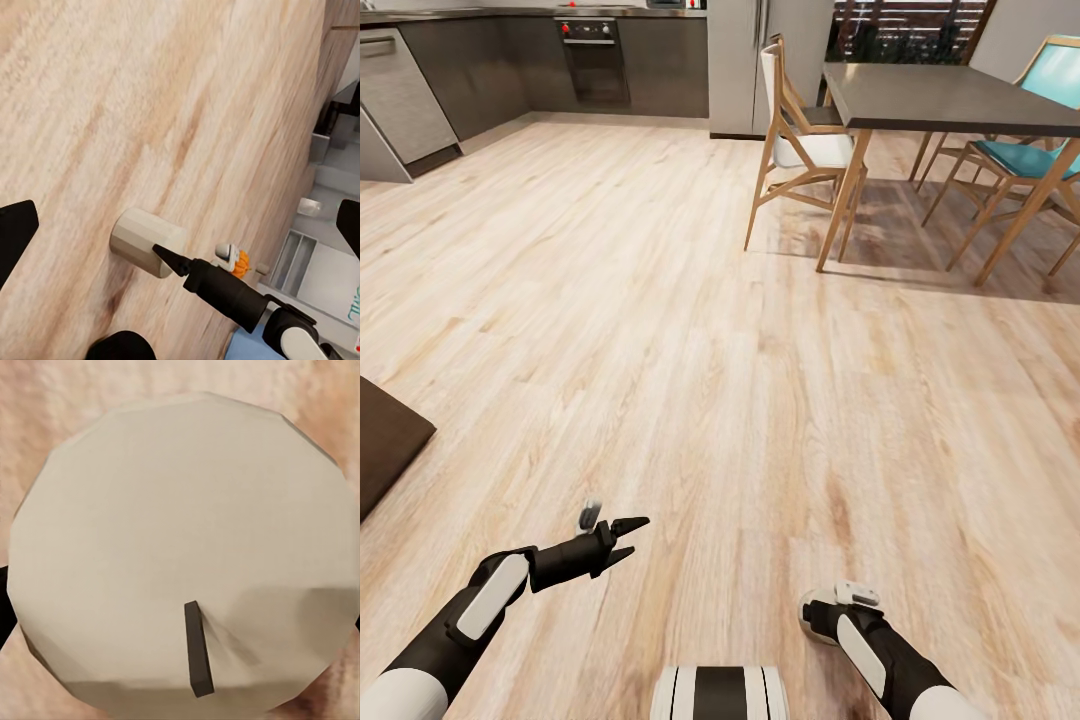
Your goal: Place each of the two pumpkins and all three candles from the living room inside a cabinet in the living room (use any cabinet), then make sure every cabinet is closed, and position the cauldron so it is next to a table in the living room.
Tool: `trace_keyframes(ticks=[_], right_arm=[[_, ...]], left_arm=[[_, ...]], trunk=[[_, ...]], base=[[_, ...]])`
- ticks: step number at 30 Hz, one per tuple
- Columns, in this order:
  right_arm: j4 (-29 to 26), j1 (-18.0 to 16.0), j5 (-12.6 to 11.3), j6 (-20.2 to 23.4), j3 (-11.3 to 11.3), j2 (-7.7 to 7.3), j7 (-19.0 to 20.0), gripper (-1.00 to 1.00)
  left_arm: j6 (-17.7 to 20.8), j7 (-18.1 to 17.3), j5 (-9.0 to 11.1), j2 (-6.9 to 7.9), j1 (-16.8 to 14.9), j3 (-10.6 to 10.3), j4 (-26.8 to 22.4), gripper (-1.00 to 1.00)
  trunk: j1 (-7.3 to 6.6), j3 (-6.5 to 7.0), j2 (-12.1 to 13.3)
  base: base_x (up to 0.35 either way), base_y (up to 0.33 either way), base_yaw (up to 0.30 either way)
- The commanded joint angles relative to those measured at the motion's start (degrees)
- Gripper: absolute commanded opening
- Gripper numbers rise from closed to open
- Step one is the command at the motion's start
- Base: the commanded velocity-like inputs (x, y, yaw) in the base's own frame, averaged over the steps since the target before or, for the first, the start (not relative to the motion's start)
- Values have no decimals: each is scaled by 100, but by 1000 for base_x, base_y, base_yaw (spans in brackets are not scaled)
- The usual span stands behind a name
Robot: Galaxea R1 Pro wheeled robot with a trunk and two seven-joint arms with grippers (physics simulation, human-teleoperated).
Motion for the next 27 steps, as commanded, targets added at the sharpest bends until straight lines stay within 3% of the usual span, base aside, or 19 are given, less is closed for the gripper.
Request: trace_keyframes(ticks=[1, 22, 27], right_arm=[[-13, -2, -60, 19, 48, -8, -54, -100], [-13, -3, -66, 18, 48, -8, -50, -100], [-13, -4, -65, 19, 48, -7, -50, -100]], left_arm=[[13, -12, 12, 5, -3, -11, 1, 100], [8, -12, 7, 8, -3, -11, 1, 100], [12, -12, 6, 10, -3, -11, 1, 100]], trunk=[[-1, -4, -2], [-1, -4, -2], [-14, 107, 5]], base=[[0, 0, 0], [0, 0, 0], [0, 0, 0]])
